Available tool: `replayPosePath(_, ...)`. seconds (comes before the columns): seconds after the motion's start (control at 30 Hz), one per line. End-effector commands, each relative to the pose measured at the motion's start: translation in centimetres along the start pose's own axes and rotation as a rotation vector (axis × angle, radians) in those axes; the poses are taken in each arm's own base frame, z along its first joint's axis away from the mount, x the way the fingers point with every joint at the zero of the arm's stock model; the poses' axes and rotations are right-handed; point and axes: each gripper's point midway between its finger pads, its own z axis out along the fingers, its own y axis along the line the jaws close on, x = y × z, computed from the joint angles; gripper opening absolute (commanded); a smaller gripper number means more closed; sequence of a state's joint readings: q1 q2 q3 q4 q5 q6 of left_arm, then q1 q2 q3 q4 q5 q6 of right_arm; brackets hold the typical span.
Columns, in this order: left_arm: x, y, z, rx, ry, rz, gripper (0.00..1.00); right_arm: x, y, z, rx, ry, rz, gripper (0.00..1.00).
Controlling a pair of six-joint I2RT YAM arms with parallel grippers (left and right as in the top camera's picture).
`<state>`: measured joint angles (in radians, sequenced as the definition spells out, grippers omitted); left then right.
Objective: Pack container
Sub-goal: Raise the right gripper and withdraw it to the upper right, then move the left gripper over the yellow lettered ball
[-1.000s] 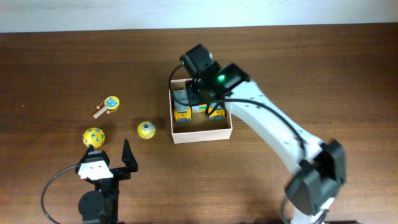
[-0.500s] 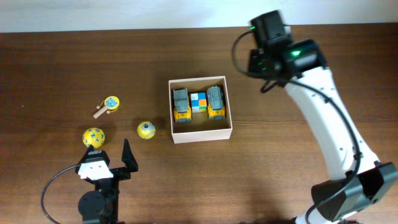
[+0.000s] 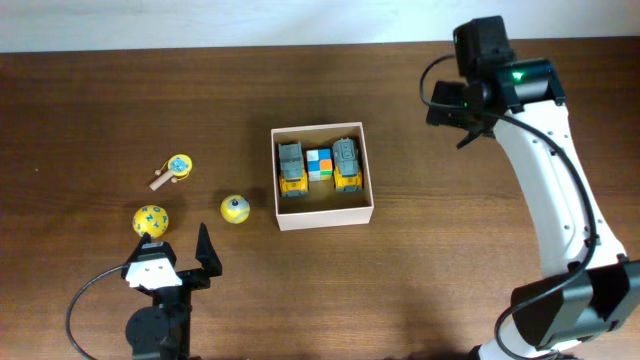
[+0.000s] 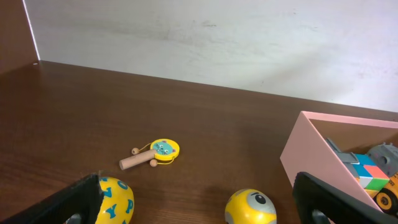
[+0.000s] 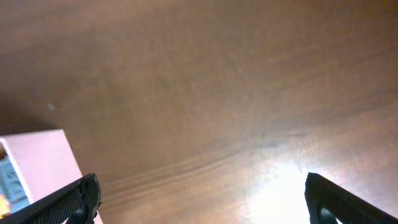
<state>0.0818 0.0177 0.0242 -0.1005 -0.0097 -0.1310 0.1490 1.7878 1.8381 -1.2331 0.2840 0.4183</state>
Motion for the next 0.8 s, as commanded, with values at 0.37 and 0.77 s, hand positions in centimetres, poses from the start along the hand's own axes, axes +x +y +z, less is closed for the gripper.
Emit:
replayPosePath(0.37,0.3,-0.1,0.1,0.007,0.005,0.015,0.99,0.6,-0.5,0.6,0.027,0.024,0.0,0.99)
replayPosePath(0.77,-7.5,-4.8,-1.9,0.237,-0.123,0.07,0.99,0.6,-0.5,0.6,0.027,0.024,0.0,0.99)
